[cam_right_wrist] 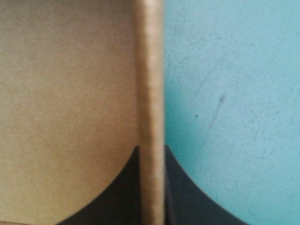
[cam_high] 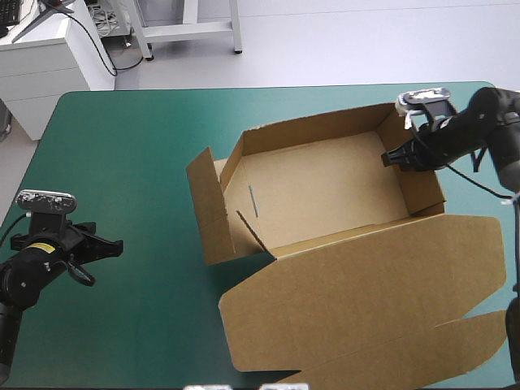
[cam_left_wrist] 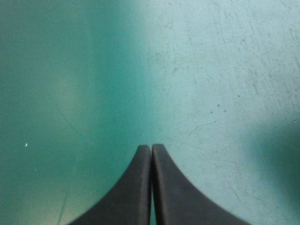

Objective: Fold the box

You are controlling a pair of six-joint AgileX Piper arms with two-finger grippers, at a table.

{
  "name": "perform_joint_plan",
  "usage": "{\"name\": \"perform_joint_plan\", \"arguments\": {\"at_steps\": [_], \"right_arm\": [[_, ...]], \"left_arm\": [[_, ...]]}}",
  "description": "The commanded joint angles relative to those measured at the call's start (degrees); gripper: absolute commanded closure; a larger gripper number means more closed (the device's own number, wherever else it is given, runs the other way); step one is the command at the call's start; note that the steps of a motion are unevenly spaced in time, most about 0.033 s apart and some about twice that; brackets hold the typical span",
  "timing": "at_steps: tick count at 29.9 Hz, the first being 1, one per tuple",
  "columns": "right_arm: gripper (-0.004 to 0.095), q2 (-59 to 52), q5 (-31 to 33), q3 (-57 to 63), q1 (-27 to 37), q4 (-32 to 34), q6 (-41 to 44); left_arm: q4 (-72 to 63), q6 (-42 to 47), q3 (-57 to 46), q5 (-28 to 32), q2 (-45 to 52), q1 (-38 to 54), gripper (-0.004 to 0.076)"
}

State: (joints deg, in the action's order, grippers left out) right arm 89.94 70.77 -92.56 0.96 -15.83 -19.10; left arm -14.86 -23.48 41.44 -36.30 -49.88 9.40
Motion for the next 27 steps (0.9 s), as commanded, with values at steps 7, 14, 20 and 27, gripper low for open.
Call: {"name": "perform_joint_plan", "arguments": {"at_steps": [7, 14, 20, 27], "right_arm": [[0.0927, -11.5, 0.8, -1.7, 7.1, -9.6, -7.2], [0.0927, -13.7, 0.8, -1.7, 7.2, -10.0, -7.7], [0.0927, -13.7, 0.8, -1.7, 7.2, -10.9, -8.0], [0.0927, -13.7, 0.8, -1.7, 7.2, -12.6, -9.5]], "left_arm": [[-1.7, 0.4, 1.5, 3.2, 0.4, 0.0, 0.0733], [-6.0, -0.2, 1.5, 3.3, -0.8, 0.0, 0.0733], [-22.7, -12.7, 1.5, 3.0, -6.9, 0.0, 0.0732], [-55.7, -40.9, 1.5, -4.7, -16.4, 0.0, 0.0732]]}}
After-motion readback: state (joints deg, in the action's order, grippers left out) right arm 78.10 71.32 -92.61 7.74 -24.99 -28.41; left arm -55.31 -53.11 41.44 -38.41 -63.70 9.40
